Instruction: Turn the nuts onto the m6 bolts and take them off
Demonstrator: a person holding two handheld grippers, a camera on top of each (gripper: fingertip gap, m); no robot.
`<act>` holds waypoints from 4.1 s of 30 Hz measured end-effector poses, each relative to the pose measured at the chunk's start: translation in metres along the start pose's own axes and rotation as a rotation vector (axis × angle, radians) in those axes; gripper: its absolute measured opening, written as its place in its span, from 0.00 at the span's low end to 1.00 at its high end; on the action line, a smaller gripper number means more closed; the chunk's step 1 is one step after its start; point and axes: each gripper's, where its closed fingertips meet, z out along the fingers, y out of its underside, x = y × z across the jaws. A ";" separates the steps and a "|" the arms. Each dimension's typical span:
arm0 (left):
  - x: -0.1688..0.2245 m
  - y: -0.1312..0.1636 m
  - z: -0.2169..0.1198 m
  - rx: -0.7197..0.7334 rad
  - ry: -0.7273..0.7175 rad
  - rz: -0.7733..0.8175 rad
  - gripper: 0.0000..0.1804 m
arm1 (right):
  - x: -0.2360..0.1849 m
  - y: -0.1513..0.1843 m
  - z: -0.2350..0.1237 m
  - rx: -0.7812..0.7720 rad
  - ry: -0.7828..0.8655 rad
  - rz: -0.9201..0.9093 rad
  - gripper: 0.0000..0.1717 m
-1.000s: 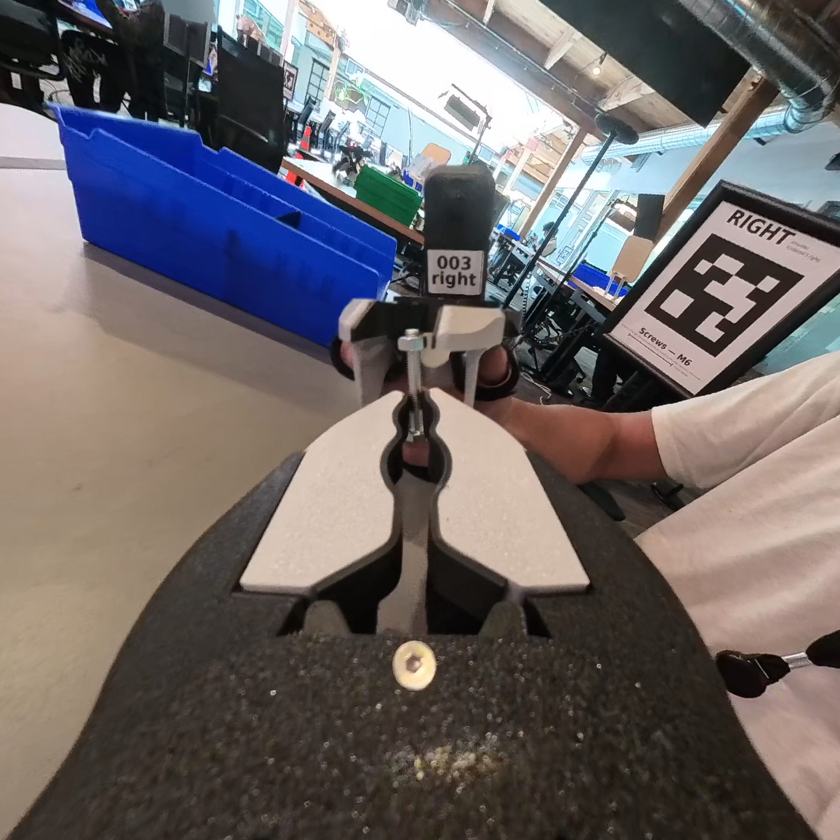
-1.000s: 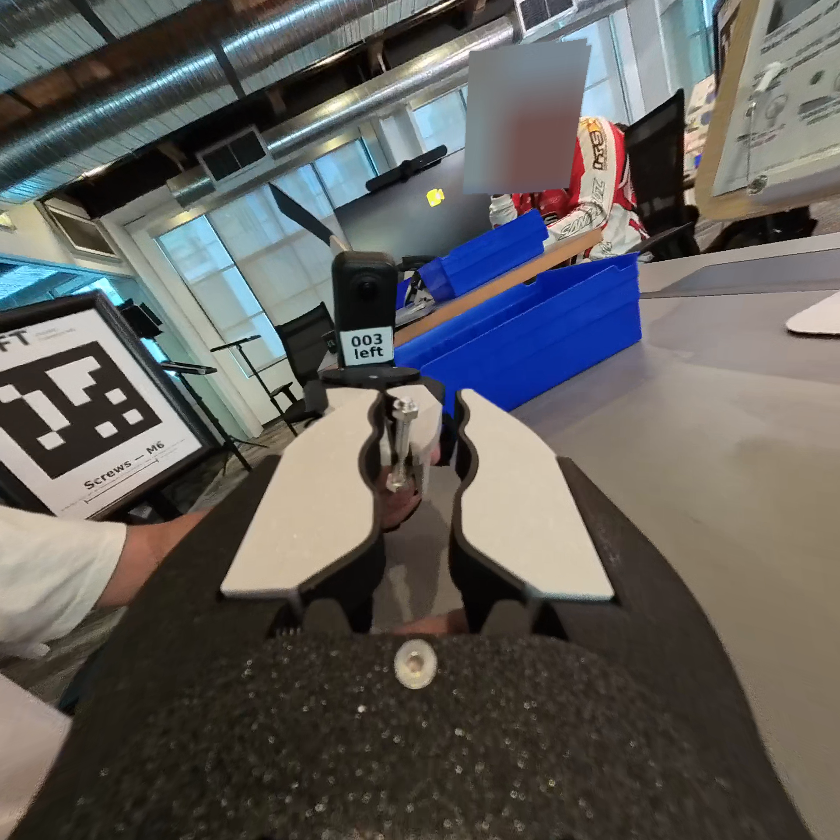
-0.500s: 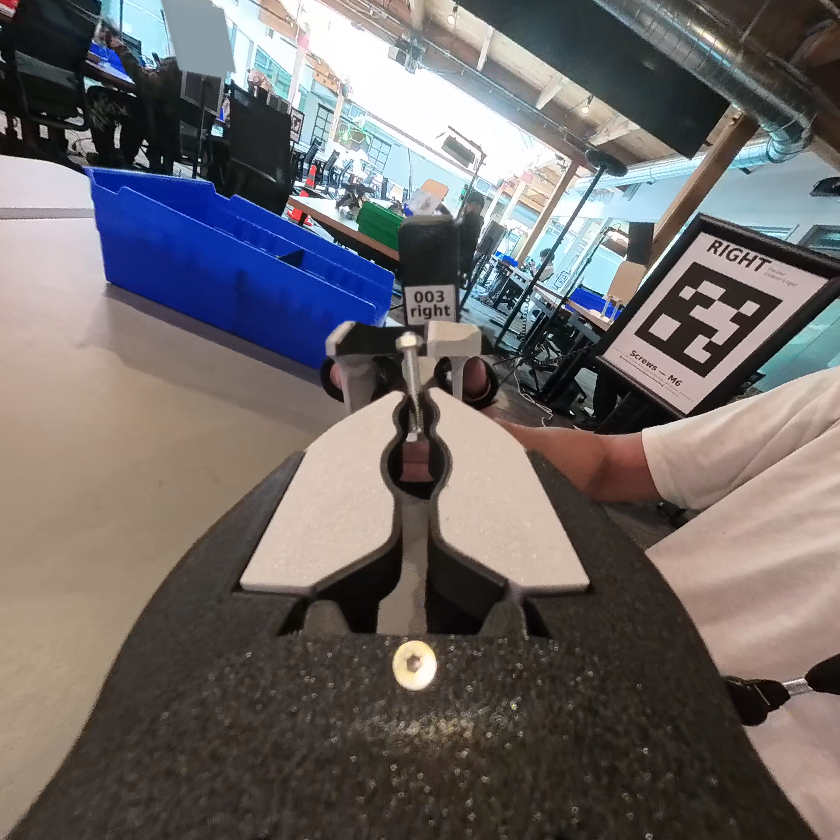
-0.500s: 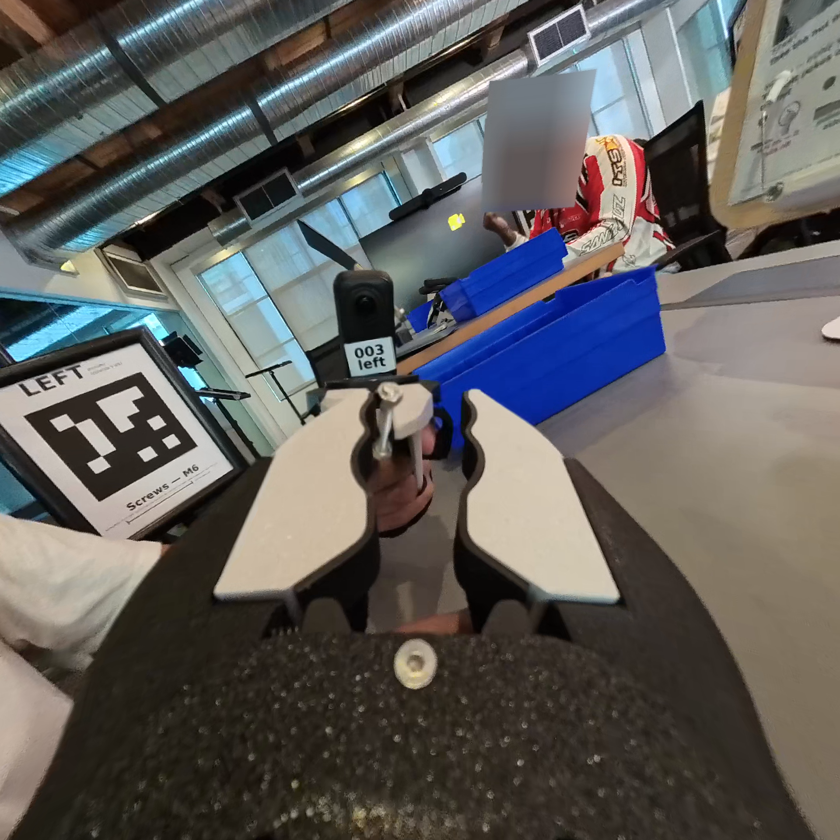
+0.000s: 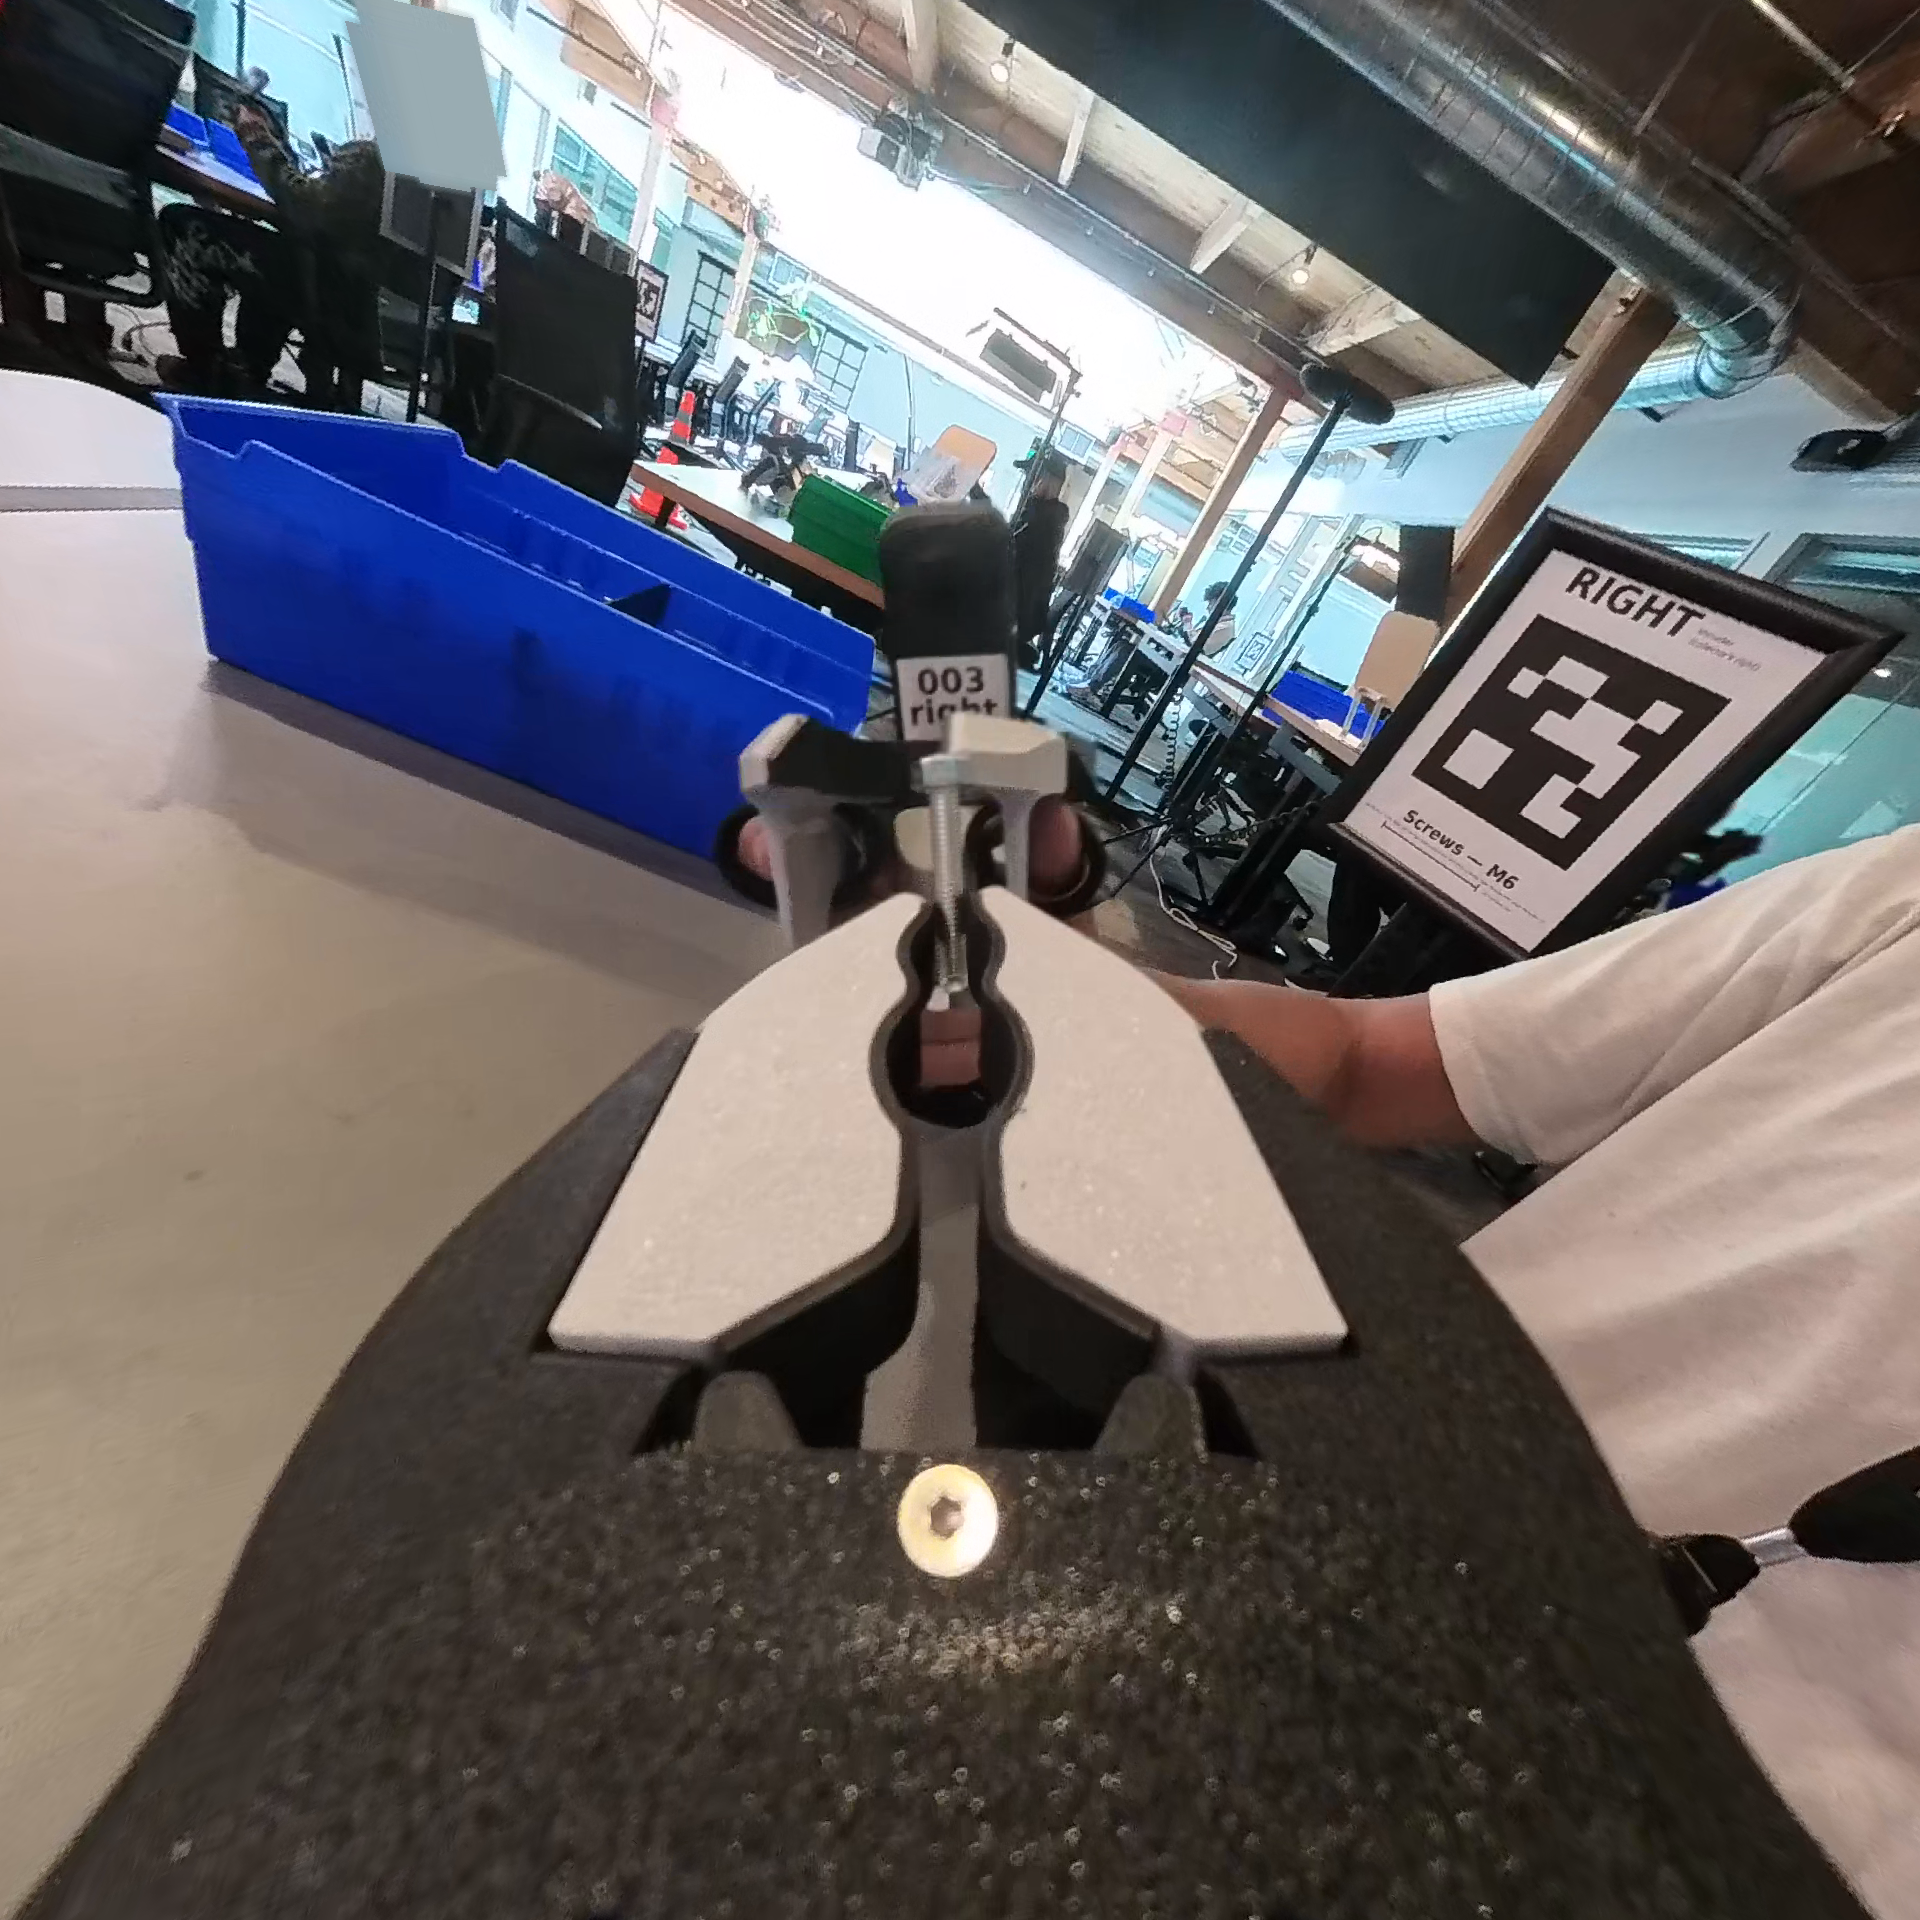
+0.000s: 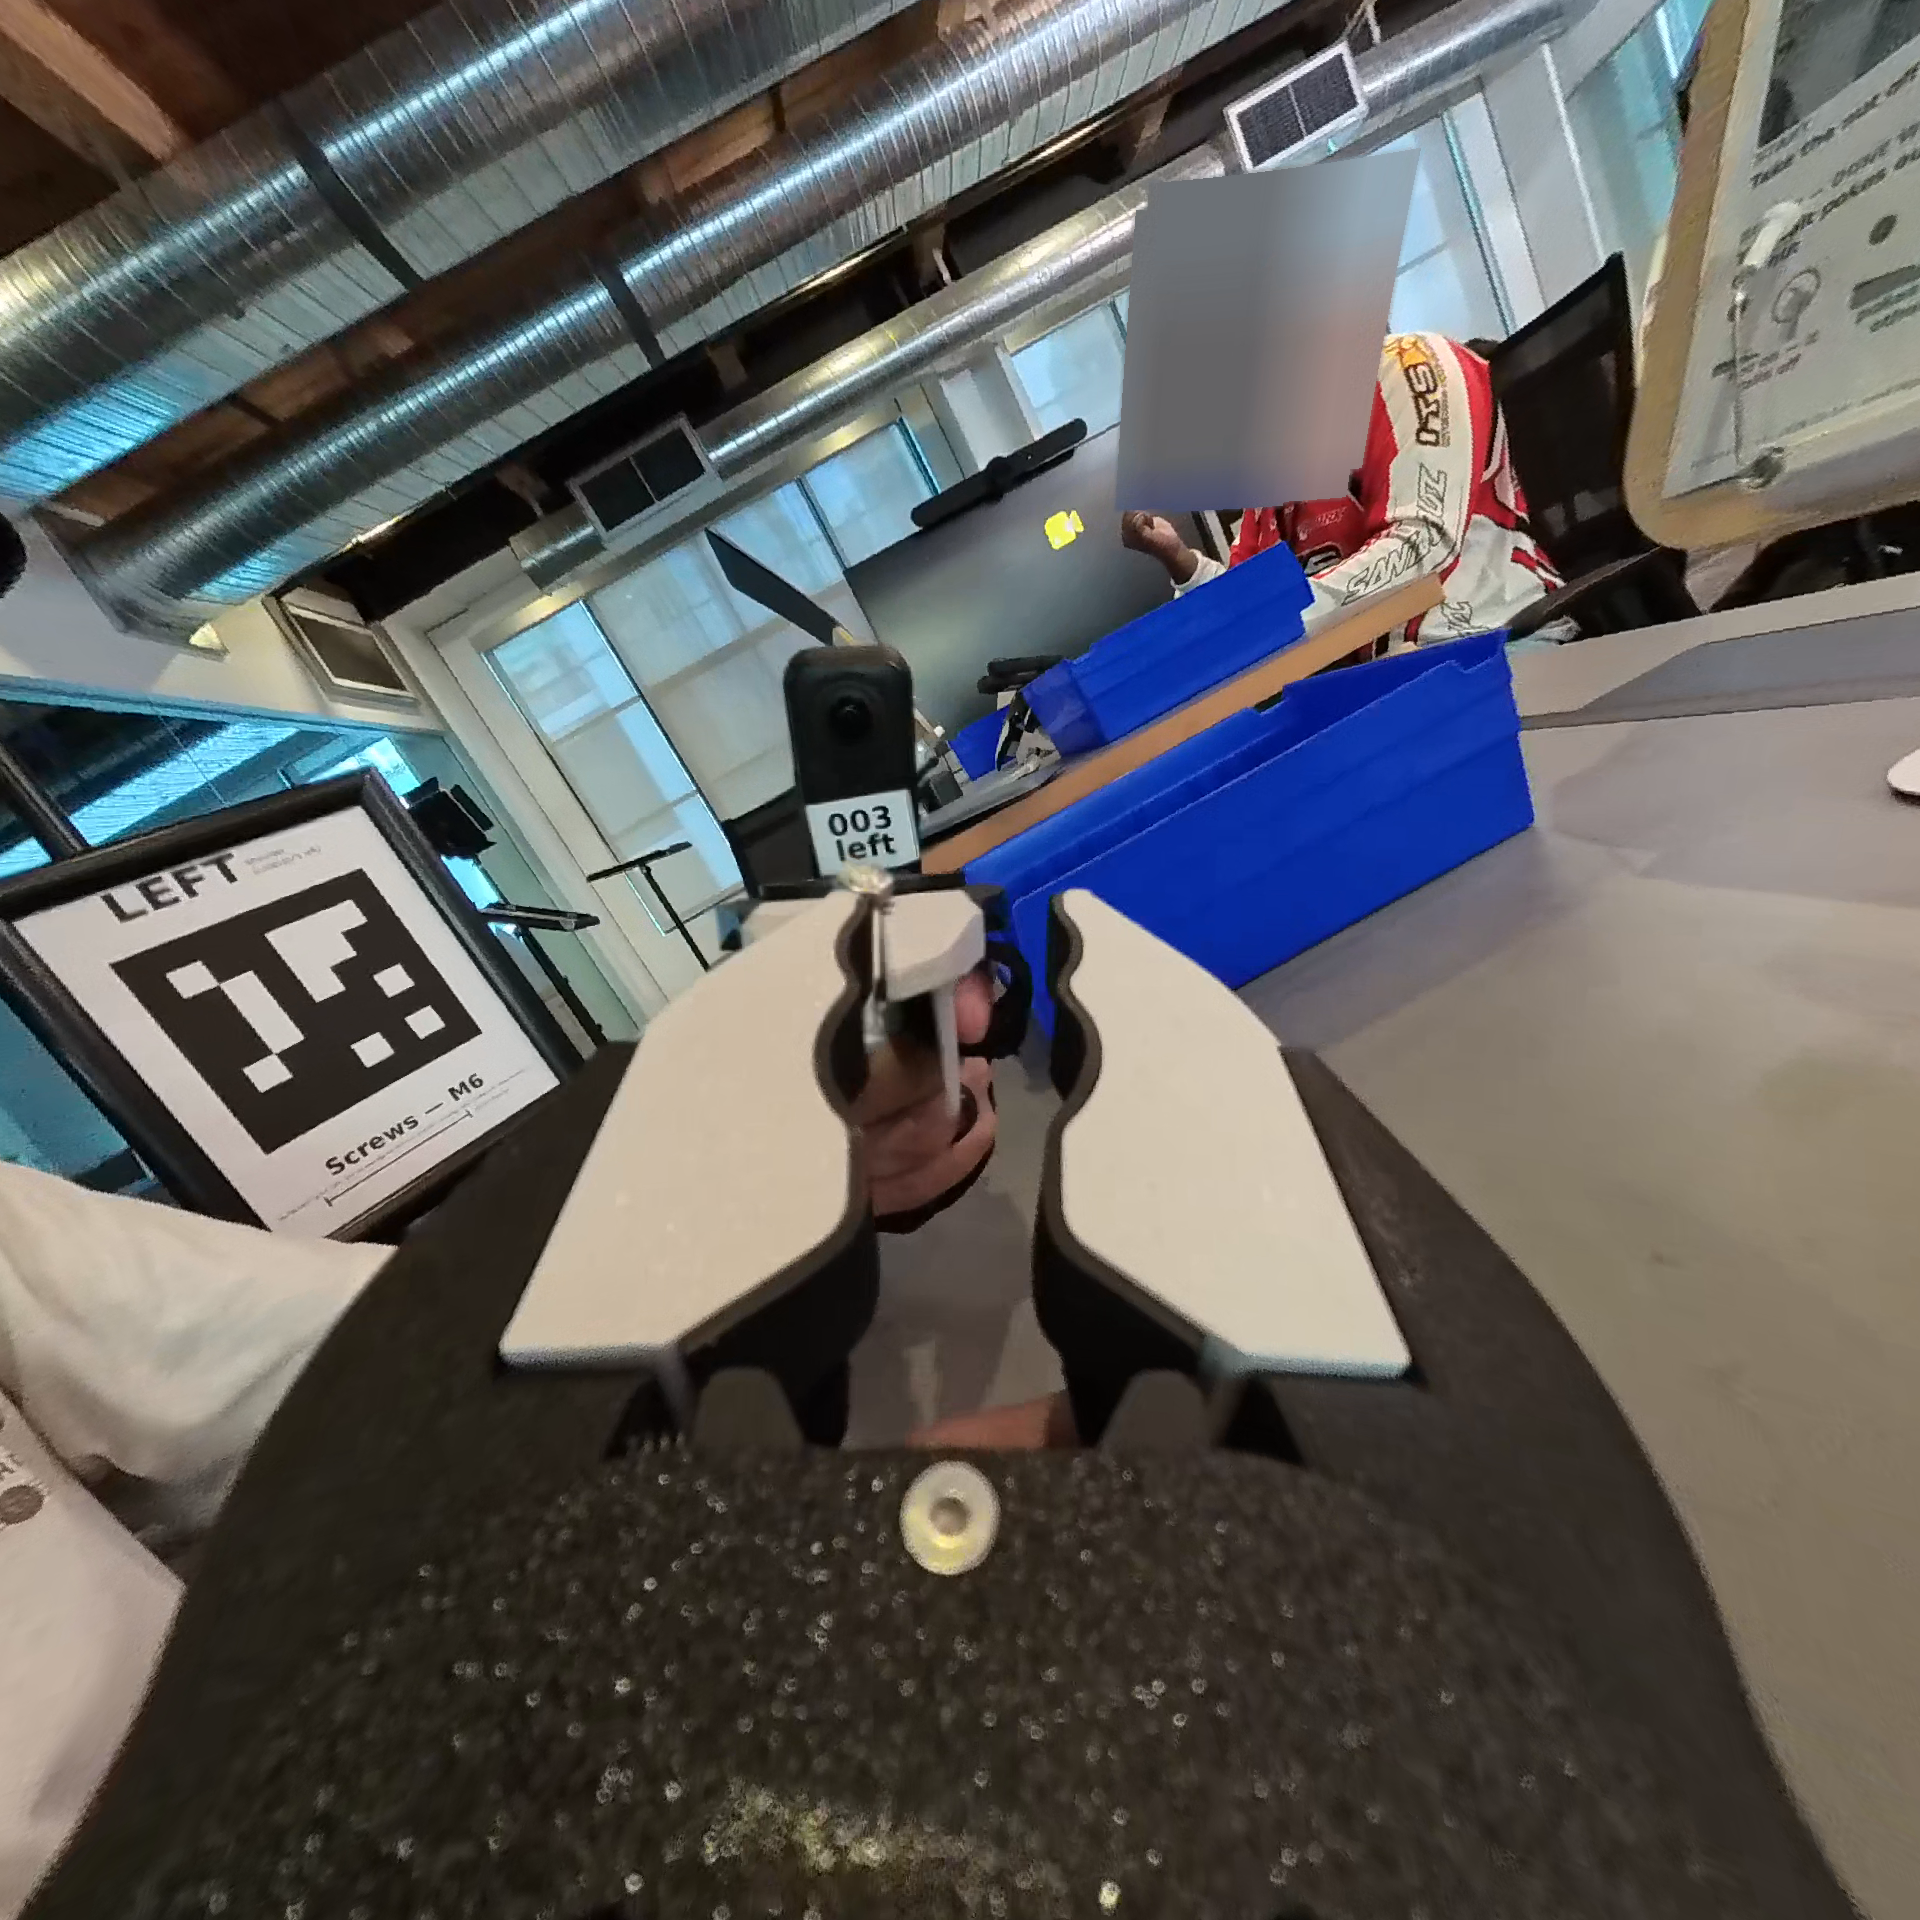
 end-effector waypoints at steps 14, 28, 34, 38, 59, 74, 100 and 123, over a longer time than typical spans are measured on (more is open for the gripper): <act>0.003 0.001 0.001 -0.006 0.019 -0.005 0.03 | -0.014 0.000 0.010 -0.024 -0.028 -0.045 0.19; 0.005 0.002 0.002 -0.012 0.028 0.000 0.03 | -0.017 0.004 0.013 -0.034 -0.038 -0.040 0.19; 0.008 -0.003 -0.002 0.001 0.031 0.006 0.03 | -0.001 0.001 0.000 0.001 -0.019 0.022 0.19; 0.004 0.005 0.003 -0.026 0.024 0.001 0.03 | -0.018 -0.003 0.008 -0.011 -0.048 -0.037 0.19; 0.009 -0.006 -0.004 0.022 0.051 -0.015 0.03 | -0.008 0.007 0.003 -0.023 -0.040 0.011 0.19; 0.009 -0.001 -0.002 0.000 0.055 -0.015 0.03 | -0.020 0.001 0.005 -0.026 -0.075 -0.018 0.19; 0.011 0.003 0.000 -0.025 0.063 -0.013 0.03 | -0.028 0.006 0.003 -0.069 -0.126 -0.026 0.05; 0.022 0.013 0.002 -0.084 0.200 -0.128 0.02 | -0.034 0.016 -0.012 -0.341 -0.041 -0.528 0.05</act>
